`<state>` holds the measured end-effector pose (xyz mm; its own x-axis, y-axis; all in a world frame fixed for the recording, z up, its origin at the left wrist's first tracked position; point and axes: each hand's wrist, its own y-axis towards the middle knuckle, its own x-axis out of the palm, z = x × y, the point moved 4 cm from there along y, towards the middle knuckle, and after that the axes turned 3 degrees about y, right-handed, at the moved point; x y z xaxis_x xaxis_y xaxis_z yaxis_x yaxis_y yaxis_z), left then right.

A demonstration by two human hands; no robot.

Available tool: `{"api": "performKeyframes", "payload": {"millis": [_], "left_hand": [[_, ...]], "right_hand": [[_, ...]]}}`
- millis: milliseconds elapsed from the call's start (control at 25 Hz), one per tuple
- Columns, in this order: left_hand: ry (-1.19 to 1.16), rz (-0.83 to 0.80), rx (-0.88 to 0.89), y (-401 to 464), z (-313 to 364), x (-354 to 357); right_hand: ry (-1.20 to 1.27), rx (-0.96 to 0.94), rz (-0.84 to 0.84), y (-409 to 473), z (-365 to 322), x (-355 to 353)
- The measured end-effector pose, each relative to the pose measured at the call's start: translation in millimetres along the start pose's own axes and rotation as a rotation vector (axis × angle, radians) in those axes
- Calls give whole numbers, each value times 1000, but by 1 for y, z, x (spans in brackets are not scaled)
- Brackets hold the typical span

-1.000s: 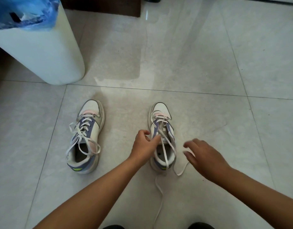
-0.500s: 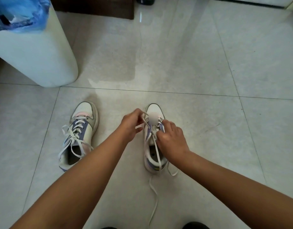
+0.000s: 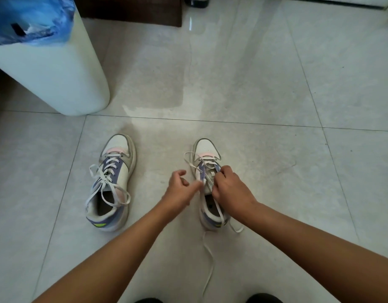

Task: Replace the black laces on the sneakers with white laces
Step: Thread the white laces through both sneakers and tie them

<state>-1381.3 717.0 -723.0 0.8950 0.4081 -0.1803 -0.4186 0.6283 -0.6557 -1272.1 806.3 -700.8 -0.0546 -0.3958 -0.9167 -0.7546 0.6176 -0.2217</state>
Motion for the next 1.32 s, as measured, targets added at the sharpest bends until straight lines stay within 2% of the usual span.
{"api": "performKeyframes", "payload": {"millis": [80,120,280,480,560,680,760,880,920,960,1040,1160,1240,1320], "left_hand": [[356,1,83,-7,-6,17],[436,30,121,-9,-8,23],[361,123,104,-9,-5,29],[372,143,44,-11,0,30],[362,142,28,-11,-1,29],[392,147,26,-11,-1,31],[399,143,21,-11,0,31],[382,114,-8,-9,0,31],[378,99,-19,-10,0,31],[375,91,-18,-12,1,31],[395,125,1,-18,7,26],[287,211,40,-38,18,10],[219,29,-34,-50,18,8],[206,-151,-120,-62,14,7]], "right_hand": [[49,-12,-37,0,0,-5],[84,-39,-52,-3,0,-8],[126,-211,-10,-40,3,-29],[16,-465,-243,-105,-5,-31],[-32,-506,-259,-111,-6,-31],[-75,-461,-288,-106,1,-28],[-122,-431,-363,-105,0,-25],[17,-390,-508,-102,-6,-28],[180,-317,-601,-101,-10,-32],[384,-261,-597,-98,-16,-39],[692,-156,-467,-92,-28,-51],[687,-186,-414,-92,-49,-50],[619,-225,-430,-91,-55,-45],[636,-64,-356,-77,-43,-43]]}}
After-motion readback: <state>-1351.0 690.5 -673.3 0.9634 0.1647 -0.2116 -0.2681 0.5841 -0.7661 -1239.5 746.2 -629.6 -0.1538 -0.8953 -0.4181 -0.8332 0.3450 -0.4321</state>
